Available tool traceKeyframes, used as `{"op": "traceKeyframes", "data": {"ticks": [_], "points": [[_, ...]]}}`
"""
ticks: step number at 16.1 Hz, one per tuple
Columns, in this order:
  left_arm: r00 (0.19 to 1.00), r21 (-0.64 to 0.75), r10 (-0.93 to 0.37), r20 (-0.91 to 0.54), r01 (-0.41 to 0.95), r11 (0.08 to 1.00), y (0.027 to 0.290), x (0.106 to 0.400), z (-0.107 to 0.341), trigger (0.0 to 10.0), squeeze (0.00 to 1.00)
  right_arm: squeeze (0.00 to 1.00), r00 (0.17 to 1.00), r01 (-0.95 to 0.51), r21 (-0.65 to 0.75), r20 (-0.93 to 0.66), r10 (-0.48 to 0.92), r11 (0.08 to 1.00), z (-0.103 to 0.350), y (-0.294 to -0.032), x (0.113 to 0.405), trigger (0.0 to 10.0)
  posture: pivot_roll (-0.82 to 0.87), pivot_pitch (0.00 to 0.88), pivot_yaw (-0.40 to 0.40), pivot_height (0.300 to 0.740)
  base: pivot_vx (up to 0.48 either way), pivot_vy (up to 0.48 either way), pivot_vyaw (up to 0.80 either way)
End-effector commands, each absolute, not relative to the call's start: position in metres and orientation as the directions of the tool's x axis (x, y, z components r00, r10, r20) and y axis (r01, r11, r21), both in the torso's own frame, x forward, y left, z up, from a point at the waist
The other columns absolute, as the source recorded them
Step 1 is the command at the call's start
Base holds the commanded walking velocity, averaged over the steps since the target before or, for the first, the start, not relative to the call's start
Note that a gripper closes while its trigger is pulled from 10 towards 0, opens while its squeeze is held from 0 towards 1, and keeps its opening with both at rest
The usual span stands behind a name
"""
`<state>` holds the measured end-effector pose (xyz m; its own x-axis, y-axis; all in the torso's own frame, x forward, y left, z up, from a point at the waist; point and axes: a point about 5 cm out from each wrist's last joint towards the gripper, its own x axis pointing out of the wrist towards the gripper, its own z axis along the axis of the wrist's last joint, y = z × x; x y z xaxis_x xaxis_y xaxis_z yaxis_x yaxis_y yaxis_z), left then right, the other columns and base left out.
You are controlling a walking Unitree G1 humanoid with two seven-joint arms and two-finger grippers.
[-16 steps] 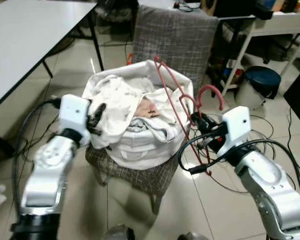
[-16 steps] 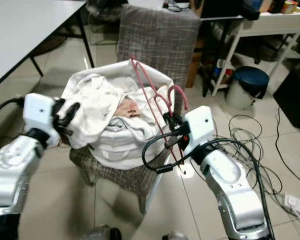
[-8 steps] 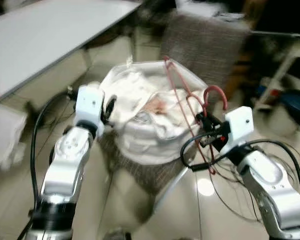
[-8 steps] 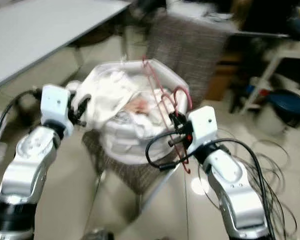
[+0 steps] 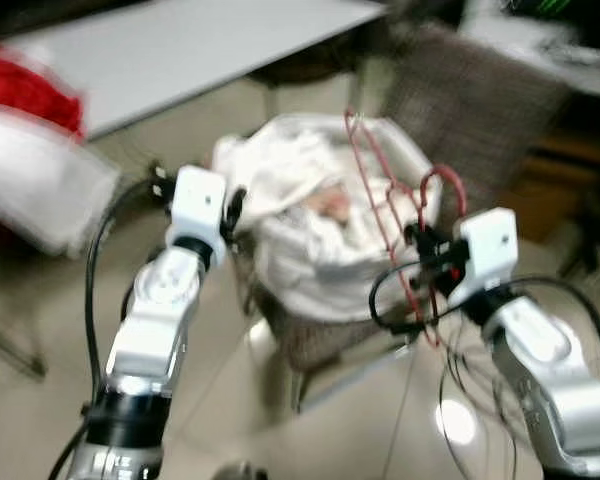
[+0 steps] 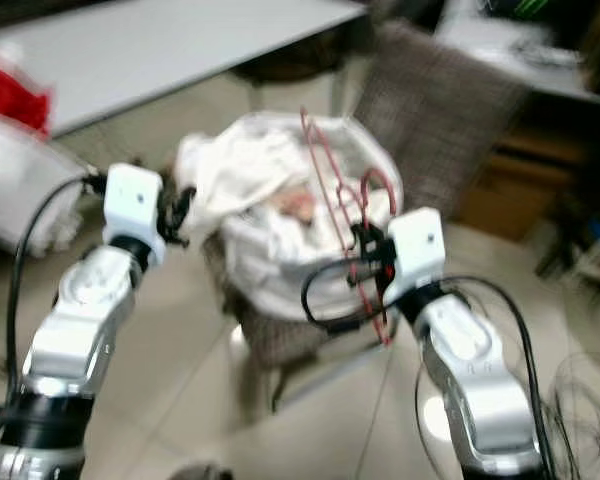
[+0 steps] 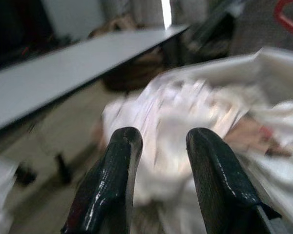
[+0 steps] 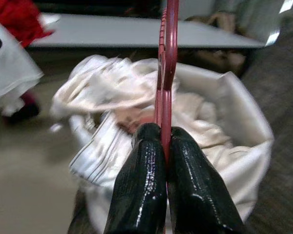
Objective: Hang hanger
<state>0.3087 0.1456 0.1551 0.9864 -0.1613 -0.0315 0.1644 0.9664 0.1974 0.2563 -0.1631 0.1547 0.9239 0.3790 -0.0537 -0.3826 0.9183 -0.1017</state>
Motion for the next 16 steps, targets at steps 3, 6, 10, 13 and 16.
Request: {"op": "traceKeyframes", "data": {"ticks": [3, 6, 10, 13, 16], "points": [[0.989, 0.206, -0.146, -0.031, 0.149, 0.967, 0.145, 0.311, 0.153, 10.0, 0.00, 0.00, 0.935, -0.354, -0.092, -0.045, 0.351, 0.931, 0.157, -0.169, 0.256, 10.0, -0.08, 0.021, 0.040, 0.740, 0.000, -0.453, 0.66], [0.987, 0.212, -0.157, -0.031, 0.160, 0.964, 0.144, 0.309, 0.153, 10.0, 0.00, 0.00, 0.941, -0.339, -0.084, -0.042, 0.336, 0.937, 0.158, -0.170, 0.254, 10.0, -0.09, 0.027, 0.038, 0.740, 0.000, -0.453, 0.59], [0.988, 0.154, -0.153, 0.015, 0.149, 0.977, 0.141, 0.310, 0.159, 10.0, 0.00, 0.00, 0.981, -0.194, -0.047, -0.029, 0.193, 0.980, 0.156, -0.186, 0.254, 10.0, -0.11, 0.032, 0.034, 0.740, 0.000, -0.306, 0.13], [0.983, 0.143, -0.178, 0.035, 0.172, 0.975, 0.140, 0.313, 0.165, 10.0, 0.00, 0.00, 0.986, -0.164, -0.040, -0.017, 0.164, 0.986, 0.159, -0.191, 0.253, 10.0, -0.11, 0.030, 0.033, 0.740, 0.000, 0.000, 0.00], [0.976, 0.113, -0.212, 0.038, 0.207, 0.972, 0.136, 0.313, 0.166, 10.0, 0.00, 0.00, 0.986, -0.167, -0.026, -0.006, 0.166, 0.986, 0.162, -0.192, 0.256, 10.0, -0.11, 0.027, 0.029, 0.740, 0.373, 0.000, 0.00]]}}
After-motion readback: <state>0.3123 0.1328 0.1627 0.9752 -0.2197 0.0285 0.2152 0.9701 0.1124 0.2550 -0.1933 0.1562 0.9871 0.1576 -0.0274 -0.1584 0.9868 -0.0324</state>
